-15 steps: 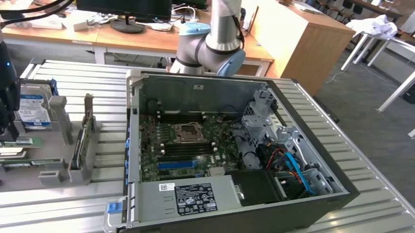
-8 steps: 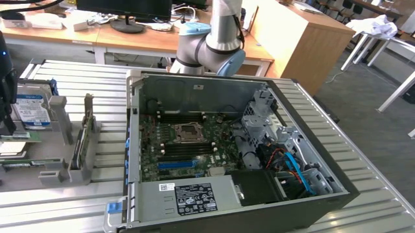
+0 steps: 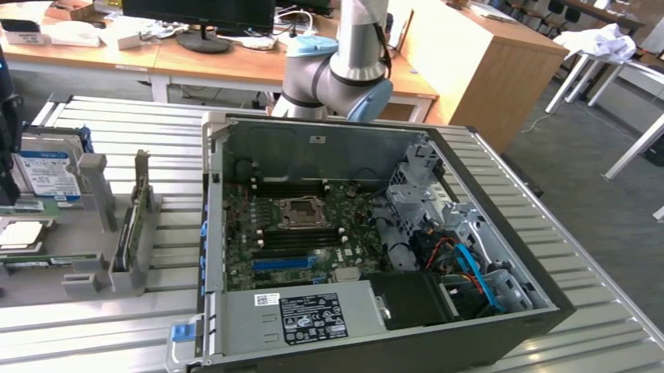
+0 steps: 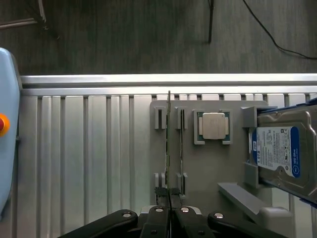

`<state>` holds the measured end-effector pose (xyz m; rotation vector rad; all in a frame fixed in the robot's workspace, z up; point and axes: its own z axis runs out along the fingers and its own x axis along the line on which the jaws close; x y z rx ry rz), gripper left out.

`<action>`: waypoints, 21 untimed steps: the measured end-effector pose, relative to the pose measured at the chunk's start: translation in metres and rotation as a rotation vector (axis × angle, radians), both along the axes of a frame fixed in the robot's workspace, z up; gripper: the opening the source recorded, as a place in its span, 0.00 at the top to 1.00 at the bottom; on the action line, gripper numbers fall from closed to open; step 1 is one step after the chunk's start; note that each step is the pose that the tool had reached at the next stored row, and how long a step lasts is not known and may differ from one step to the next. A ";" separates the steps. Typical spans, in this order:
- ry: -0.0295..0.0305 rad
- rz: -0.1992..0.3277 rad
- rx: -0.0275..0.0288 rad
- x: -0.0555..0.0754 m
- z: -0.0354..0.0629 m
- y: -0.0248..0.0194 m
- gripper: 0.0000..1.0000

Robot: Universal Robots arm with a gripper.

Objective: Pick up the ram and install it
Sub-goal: 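Pick up the ram and move it above insertion slot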

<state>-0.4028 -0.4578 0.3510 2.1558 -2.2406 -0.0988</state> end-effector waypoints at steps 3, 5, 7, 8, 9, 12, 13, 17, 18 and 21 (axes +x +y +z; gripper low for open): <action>0.0012 0.000 0.0000 0.000 0.0063 0.0000 0.88; 0.0020 0.000 0.0001 0.001 0.0107 0.0000 0.88; 0.0028 0.000 0.0001 0.001 0.0156 0.0000 0.88; 0.0033 0.000 0.0000 0.001 0.0181 0.0000 0.88; 0.0037 0.000 0.0000 0.001 0.0207 0.0000 0.88; 0.0050 0.000 0.0000 0.001 0.0283 0.0000 0.88; 0.0053 0.000 0.0000 0.001 0.0307 0.0000 0.88; 0.0065 0.000 0.0000 0.001 0.0399 0.0000 0.88; 0.0067 0.000 0.0000 0.001 0.0421 0.0000 0.88; 0.0075 0.000 0.0000 0.002 0.0487 0.0000 0.88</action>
